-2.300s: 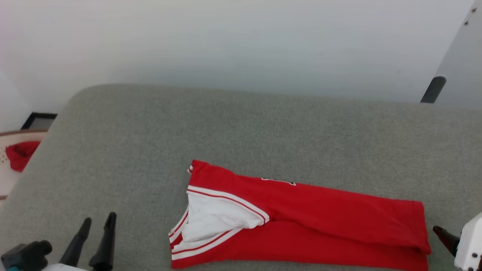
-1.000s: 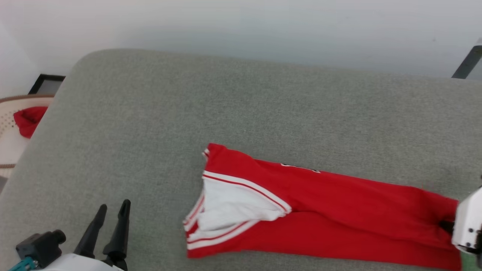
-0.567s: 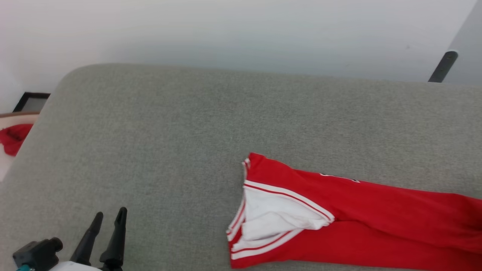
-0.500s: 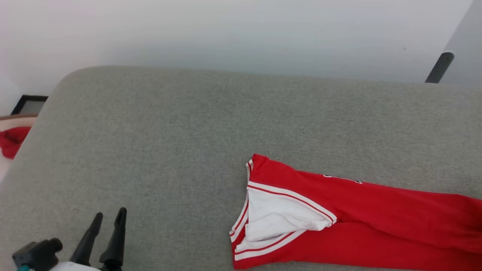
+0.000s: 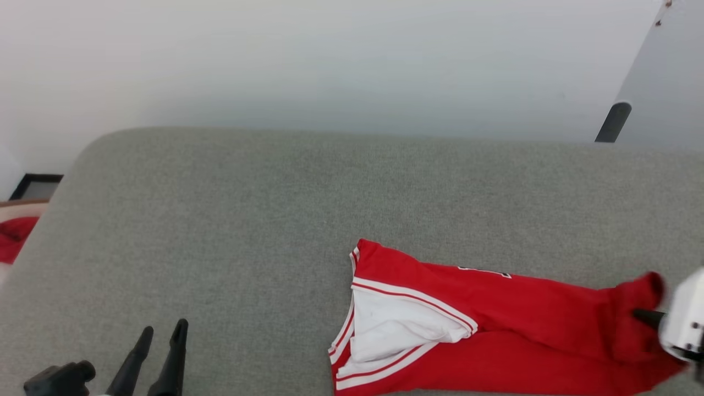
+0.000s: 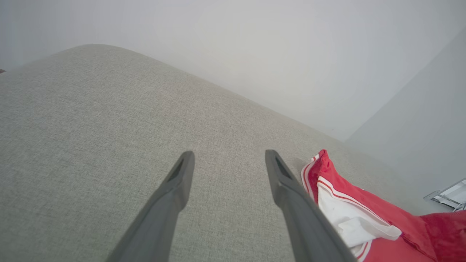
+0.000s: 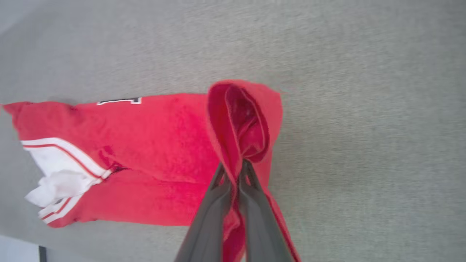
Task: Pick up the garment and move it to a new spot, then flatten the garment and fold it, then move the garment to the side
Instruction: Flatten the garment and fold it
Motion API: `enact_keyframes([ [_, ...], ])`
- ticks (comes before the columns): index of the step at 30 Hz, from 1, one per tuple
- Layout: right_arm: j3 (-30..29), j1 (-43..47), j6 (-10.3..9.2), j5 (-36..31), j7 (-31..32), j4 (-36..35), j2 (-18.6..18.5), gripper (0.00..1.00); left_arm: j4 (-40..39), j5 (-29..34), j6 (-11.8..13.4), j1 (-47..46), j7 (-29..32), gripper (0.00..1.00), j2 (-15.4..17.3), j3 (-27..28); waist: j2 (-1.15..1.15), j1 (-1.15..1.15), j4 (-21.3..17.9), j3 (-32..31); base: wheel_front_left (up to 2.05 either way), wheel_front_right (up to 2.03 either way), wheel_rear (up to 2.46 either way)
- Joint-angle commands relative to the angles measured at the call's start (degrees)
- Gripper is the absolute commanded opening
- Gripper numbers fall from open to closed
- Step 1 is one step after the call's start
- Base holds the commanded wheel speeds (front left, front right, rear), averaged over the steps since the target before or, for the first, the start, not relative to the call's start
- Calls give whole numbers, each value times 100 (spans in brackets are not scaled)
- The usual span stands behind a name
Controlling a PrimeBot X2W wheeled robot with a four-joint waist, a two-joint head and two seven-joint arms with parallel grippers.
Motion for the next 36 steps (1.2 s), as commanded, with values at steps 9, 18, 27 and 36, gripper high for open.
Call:
enact_keyframes([
  [9,620,120,-4,443,452,-1157,898,0,45,47,-57,-43,31,100,-72,-125,0,0,233,-209,0,0,0],
  [18,1469,-60,-4,556,108,-1107,1252,0,190,99,-142,-248,90,100,-215,-315,0,0,713,-293,0,0,0],
  [27,2360,-385,-4,906,-819,-131,1263,0,357,153,-226,-462,150,100,-351,-502,0,0,1183,-289,0,0,0],
  [36,2873,-879,-3,749,-1681,1135,1264,0,514,194,-309,-660,181,100,-488,-659,0,0,1480,-235,0,0,0],
])
